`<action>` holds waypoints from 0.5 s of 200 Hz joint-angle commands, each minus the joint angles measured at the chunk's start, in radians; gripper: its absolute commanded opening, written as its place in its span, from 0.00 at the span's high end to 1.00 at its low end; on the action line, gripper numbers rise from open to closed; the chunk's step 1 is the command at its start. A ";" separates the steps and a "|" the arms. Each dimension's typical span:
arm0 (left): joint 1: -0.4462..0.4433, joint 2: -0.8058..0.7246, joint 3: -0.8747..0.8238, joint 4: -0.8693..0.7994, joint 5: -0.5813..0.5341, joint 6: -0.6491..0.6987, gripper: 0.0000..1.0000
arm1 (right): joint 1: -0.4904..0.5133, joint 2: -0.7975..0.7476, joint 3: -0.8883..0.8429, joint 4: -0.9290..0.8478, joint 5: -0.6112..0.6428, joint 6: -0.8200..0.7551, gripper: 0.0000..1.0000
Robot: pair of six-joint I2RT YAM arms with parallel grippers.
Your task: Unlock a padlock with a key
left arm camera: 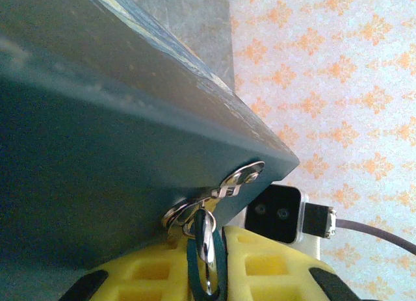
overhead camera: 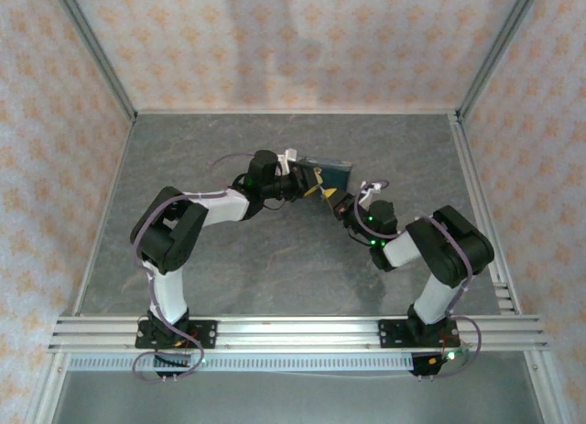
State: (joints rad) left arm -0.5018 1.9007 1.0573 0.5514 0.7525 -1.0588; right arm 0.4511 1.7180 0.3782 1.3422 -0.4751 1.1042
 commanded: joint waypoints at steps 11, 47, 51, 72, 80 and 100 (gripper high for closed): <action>-0.018 0.003 0.006 0.065 0.036 -0.009 0.82 | 0.009 0.007 0.054 0.063 -0.019 0.005 1.00; -0.019 0.003 0.012 0.071 0.034 -0.015 0.82 | 0.011 -0.004 0.053 0.063 -0.030 0.002 1.00; -0.018 0.003 0.013 0.071 0.034 -0.015 0.82 | 0.011 -0.005 0.052 0.063 -0.030 0.002 1.00; -0.018 0.031 0.018 0.071 0.034 -0.015 0.82 | 0.011 -0.011 0.047 0.063 -0.031 0.002 1.00; -0.020 0.032 0.020 0.069 0.034 -0.015 0.82 | 0.011 -0.010 0.047 0.063 -0.033 0.002 1.00; -0.018 0.034 0.022 0.071 0.035 -0.017 0.82 | 0.011 -0.013 0.047 0.063 -0.034 0.000 1.00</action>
State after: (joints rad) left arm -0.4992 1.9156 1.0576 0.5739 0.7406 -1.0737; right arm 0.4511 1.7214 0.3920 1.3396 -0.4831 1.1042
